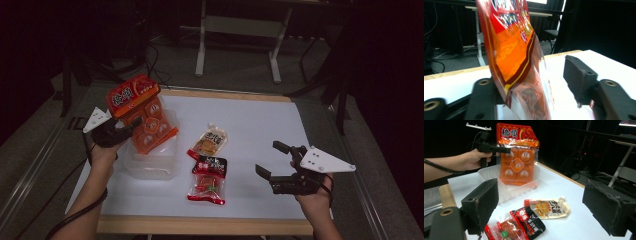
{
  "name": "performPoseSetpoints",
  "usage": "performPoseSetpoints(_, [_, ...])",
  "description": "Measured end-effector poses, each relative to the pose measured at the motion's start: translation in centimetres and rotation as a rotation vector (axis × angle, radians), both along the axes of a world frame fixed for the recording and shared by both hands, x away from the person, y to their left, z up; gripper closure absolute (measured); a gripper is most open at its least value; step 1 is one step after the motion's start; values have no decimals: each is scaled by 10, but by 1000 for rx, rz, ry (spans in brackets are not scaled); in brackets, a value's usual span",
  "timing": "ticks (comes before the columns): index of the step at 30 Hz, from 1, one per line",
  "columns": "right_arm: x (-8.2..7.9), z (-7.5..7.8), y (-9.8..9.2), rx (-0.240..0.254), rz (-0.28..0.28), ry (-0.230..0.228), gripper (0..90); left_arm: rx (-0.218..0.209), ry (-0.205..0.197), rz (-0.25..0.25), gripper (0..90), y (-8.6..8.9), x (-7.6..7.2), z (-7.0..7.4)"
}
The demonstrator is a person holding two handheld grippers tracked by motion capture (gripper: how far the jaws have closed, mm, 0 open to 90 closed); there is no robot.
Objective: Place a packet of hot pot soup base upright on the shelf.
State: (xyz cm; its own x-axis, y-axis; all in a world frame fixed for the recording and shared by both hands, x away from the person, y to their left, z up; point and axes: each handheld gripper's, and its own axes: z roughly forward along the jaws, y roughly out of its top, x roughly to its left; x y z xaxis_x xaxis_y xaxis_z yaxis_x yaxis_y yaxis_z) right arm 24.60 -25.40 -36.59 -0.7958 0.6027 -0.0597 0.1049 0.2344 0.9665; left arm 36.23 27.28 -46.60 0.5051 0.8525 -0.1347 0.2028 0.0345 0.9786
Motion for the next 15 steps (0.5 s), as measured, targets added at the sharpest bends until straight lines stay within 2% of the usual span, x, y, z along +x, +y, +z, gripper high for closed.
performPoseSetpoints(2, [0, 0, 0, 0, 1, -3, 134, -11, 5, 5, 329, 1, -1, 2])
performPoseSetpoints(4, [-1, 1, 1, -1, 0, -2, 134, -16, 20, 23, 193, 2, -2, 4])
performPoseSetpoints(5, [-1, 1, 1, -1, 0, -2, 134, -16, 20, 23, 157, 2, -2, 4])
performPoseSetpoints(6, [-1, 1, 1, -1, 1, -3, 134, -27, 33, 33, 157, 3, -3, 6])
performPoseSetpoints(9, [-1, 2, 1, 0, 2, -8, 134, -20, 44, 52, 17, 6, -10, 13])
performPoseSetpoints(12, [-1, 3, 0, -2, -1, -7, 134, -24, 39, 51, 16, 7, -15, 16])
performPoseSetpoints(13, [-1, 2, 0, -1, -2, -7, 134, -8, 50, 51, 16, 6, -19, 19])
performPoseSetpoints(14, [-1, 2, 0, -4, -6, -9, 136, 0, 45, 60, 16, 5, -23, 20])
performPoseSetpoints(15, [-2, 2, 0, -17, -13, -15, 137, 17, 53, 80, 16, 4, -28, 23])
